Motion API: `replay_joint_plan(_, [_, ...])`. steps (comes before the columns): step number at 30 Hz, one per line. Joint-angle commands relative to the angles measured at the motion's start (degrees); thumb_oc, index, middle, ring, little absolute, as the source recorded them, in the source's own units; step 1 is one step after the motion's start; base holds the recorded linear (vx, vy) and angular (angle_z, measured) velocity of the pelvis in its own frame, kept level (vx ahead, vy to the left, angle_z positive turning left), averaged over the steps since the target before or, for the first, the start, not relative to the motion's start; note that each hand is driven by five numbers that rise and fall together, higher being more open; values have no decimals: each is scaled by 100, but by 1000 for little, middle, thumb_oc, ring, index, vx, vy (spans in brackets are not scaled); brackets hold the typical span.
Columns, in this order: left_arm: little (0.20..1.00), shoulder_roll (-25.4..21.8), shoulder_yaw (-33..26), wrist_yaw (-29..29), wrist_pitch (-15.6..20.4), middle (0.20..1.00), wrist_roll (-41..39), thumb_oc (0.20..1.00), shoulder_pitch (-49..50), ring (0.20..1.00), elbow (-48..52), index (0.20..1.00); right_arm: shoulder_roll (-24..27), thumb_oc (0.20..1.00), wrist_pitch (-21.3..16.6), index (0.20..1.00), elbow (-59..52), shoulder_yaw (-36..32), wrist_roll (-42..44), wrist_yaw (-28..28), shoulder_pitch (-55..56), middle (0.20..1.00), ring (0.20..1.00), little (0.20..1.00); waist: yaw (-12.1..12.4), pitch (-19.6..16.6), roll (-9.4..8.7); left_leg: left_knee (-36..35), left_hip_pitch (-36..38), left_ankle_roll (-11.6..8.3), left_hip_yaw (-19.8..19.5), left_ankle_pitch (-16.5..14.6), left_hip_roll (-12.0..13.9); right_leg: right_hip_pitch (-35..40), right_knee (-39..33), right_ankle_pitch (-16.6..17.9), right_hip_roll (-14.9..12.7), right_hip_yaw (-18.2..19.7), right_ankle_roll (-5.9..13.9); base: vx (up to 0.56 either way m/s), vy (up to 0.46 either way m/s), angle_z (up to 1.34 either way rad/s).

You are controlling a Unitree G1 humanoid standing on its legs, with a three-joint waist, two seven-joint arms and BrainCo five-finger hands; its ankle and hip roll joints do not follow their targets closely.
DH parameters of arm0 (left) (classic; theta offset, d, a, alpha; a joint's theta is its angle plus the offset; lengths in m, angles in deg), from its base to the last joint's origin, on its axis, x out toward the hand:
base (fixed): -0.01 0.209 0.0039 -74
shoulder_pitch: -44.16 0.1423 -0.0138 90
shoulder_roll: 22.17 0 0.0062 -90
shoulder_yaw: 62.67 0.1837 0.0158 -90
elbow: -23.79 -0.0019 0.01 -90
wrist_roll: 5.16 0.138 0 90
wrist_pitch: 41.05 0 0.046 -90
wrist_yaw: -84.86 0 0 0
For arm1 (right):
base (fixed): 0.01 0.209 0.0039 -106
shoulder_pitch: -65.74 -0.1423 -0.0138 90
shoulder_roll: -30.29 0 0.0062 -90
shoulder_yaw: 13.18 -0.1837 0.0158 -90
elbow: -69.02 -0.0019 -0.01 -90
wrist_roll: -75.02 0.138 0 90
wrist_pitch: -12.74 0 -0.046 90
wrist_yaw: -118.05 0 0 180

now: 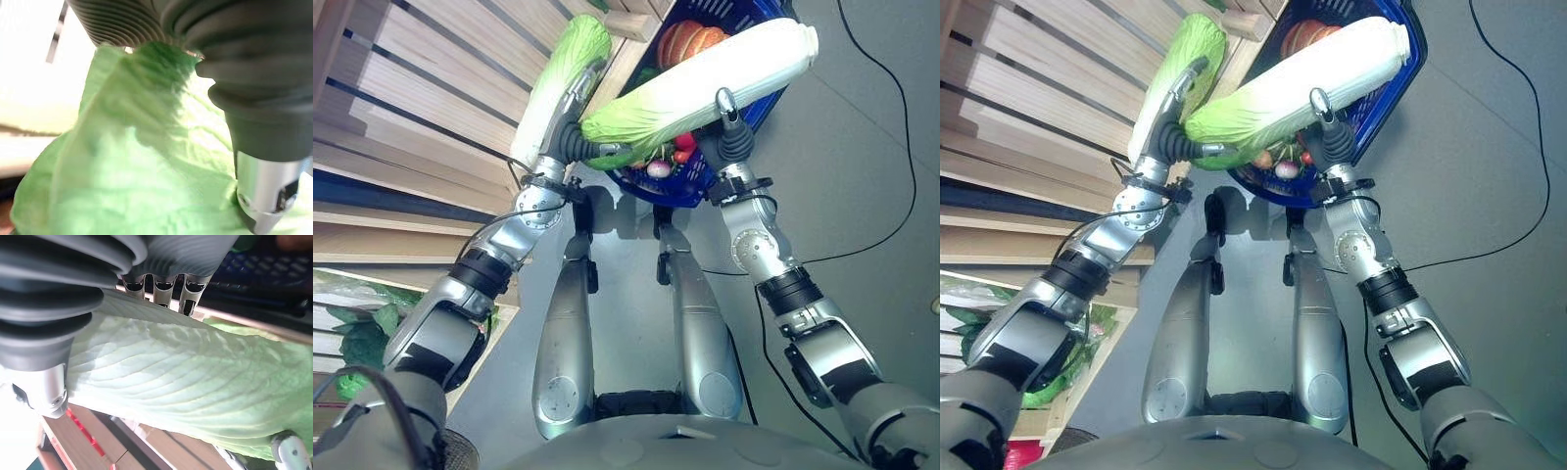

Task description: Pick up fruits and vegetables into the basket

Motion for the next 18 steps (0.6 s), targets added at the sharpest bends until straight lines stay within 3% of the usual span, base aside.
replay_joint_plan(1, [1000,31,-852,581,280,1000,-256,1000,-186,1000,-37,1000,60,200,-270,200,-676,-271,-317,99,179,200,200,200,-6,-73,62,-47,42,-89,8,-195,-211,324,48,-203,90,-326,363,0,0,0])
replay_joint_plan(7, [1000,49,-900,638,96,1000,-309,1000,-285,1000,-322,1000,217,200,-290,200,-249,-378,-431,508,-17,200,200,200,2,-73,107,-13,77,-92,5,-255,-223,354,85,-265,79,-337,352,0,0,0])
replay_joint_plan(18, [1000,-42,-698,713,99,1000,-527,1000,-646,1000,-987,1000,740,200,113,200,1125,-349,-1275,1514,-706,200,200,200,57,-73,208,43,34,-112,-1,-247,-226,295,166,-275,49,-357,345,0,0,0])
